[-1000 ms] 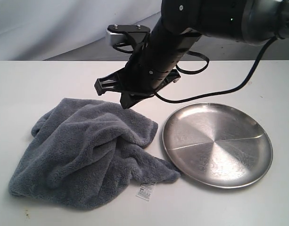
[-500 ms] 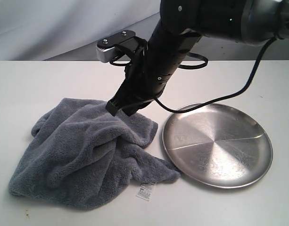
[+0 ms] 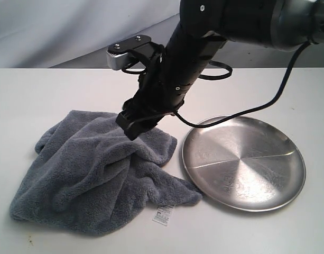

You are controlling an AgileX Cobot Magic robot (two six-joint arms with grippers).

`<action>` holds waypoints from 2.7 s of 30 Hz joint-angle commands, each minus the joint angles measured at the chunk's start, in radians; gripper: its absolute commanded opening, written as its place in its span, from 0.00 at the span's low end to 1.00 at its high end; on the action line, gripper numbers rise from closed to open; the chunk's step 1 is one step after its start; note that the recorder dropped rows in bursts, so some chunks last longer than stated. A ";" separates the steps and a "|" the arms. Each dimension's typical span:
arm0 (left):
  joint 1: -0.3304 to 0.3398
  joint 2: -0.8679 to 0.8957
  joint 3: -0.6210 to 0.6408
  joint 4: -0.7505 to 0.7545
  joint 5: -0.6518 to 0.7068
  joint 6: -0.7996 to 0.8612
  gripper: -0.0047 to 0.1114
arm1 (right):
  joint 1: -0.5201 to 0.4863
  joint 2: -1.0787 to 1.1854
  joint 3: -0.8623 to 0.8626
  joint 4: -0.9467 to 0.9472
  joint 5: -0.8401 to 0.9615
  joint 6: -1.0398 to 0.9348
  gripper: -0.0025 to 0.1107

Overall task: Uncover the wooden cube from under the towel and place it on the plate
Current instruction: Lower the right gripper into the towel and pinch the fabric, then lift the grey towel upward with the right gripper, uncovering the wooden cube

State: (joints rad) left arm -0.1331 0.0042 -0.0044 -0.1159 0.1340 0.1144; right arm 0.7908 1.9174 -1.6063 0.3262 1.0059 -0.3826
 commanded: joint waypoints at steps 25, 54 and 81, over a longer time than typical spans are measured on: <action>-0.005 -0.004 0.004 -0.002 -0.002 -0.003 0.04 | 0.007 0.175 -0.007 0.111 -0.102 -0.010 0.77; -0.005 -0.004 0.004 -0.002 -0.002 -0.003 0.04 | 0.018 0.228 -0.007 0.161 -0.097 -0.035 0.02; -0.005 -0.004 0.004 -0.002 -0.002 -0.003 0.04 | 0.028 -0.192 -0.013 0.251 -0.288 -0.007 0.02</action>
State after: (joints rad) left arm -0.1331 0.0042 -0.0044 -0.1159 0.1340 0.1144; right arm 0.8164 1.7596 -1.6085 0.5559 0.7681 -0.3918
